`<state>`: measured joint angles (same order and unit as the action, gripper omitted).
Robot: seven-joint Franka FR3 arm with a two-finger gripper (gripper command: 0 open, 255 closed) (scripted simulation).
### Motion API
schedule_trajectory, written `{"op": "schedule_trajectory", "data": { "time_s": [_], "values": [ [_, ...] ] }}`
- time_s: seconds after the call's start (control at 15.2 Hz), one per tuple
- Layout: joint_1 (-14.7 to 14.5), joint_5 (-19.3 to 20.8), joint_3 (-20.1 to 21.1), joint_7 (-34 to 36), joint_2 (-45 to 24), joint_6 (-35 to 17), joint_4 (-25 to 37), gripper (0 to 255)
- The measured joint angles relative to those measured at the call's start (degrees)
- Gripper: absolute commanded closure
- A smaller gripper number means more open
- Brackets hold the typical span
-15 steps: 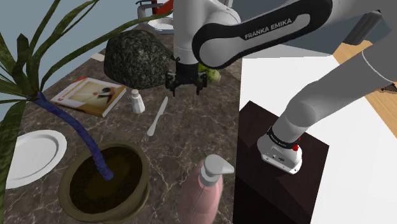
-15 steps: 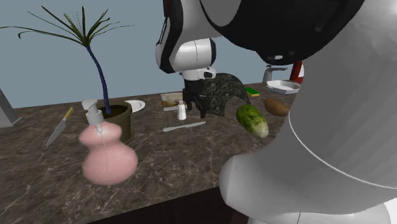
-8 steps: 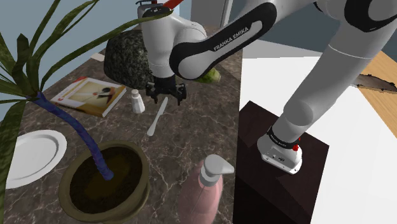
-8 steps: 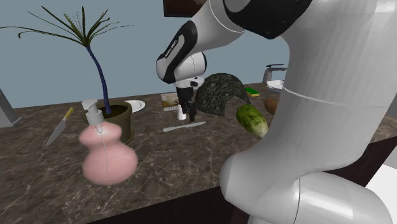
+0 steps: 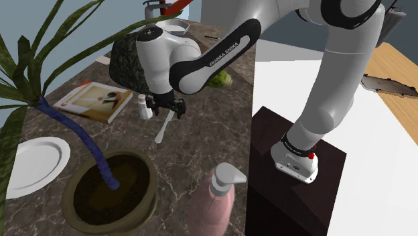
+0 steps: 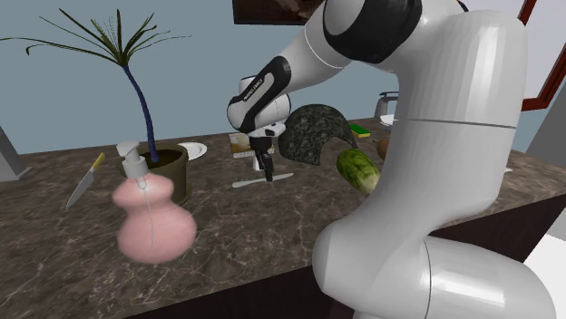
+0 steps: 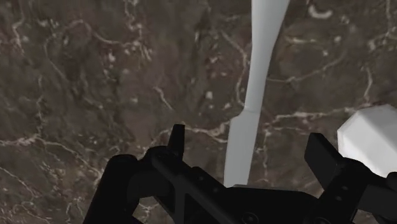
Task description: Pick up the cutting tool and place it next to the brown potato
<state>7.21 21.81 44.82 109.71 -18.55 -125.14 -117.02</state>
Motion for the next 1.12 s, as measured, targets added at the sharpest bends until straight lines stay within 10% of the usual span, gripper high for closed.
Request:
{"op": "schedule_trajectory", "data": {
  "time_s": [0.59,0.66,1.12],
  "values": [
    [-0.77,2.04,-1.08,1.33,-1.94,-1.90,-0.49,0],
    [-0.76,2.03,-1.07,1.32,-1.93,-1.90,-0.50,255],
    [-1.27,2.38,-1.13,1.81,-2.20,-1.87,0.69,255]
  ]
}}
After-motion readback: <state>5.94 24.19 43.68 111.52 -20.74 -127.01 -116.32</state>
